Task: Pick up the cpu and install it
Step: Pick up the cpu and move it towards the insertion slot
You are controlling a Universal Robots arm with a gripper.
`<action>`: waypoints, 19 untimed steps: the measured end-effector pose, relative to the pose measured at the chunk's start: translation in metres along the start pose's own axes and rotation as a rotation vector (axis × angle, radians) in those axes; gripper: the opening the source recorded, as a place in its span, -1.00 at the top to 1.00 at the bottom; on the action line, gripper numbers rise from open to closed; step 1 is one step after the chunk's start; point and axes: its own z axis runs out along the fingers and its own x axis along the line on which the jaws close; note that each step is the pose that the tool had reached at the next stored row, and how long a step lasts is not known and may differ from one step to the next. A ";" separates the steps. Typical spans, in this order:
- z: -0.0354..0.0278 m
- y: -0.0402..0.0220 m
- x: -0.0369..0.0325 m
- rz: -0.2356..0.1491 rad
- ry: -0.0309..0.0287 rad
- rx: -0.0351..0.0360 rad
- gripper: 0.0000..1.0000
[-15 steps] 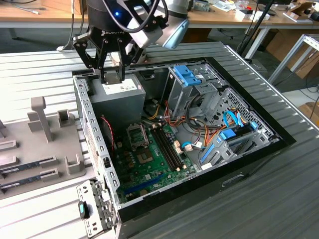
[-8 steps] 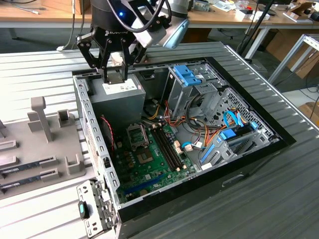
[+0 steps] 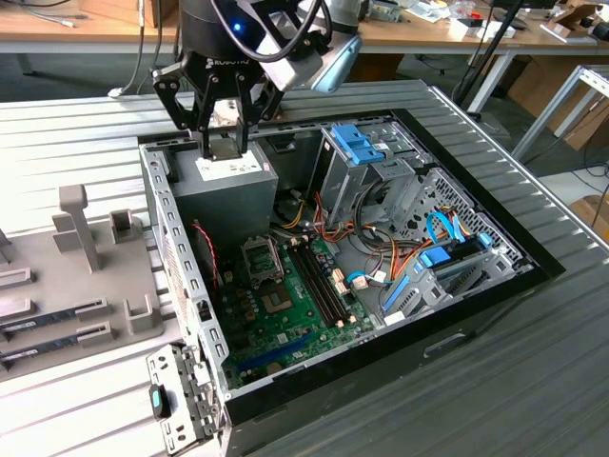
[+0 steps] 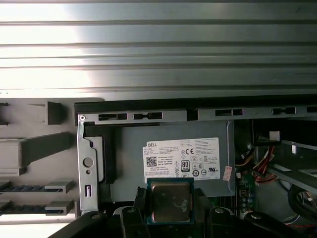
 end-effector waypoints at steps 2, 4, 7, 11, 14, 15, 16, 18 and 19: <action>0.0001 0.0000 -0.0014 0.000 0.0000 0.0000 0.05; 0.0002 0.0001 -0.0024 0.000 0.0000 0.0000 0.05; 0.0003 0.0001 -0.0041 0.000 0.0000 0.0000 0.05; 0.0005 0.0002 -0.0079 0.000 0.0000 0.0000 0.05; 0.0006 0.0003 -0.0103 0.000 0.0001 0.0000 0.05; 0.0006 0.0003 -0.0108 0.000 0.0000 0.0000 0.05; 0.0007 0.0003 -0.0114 0.000 0.0000 0.0000 0.05; 0.0007 0.0003 -0.0125 0.000 0.0000 0.0000 0.05; 0.0008 0.0004 -0.0132 0.000 -0.0001 -0.0001 0.05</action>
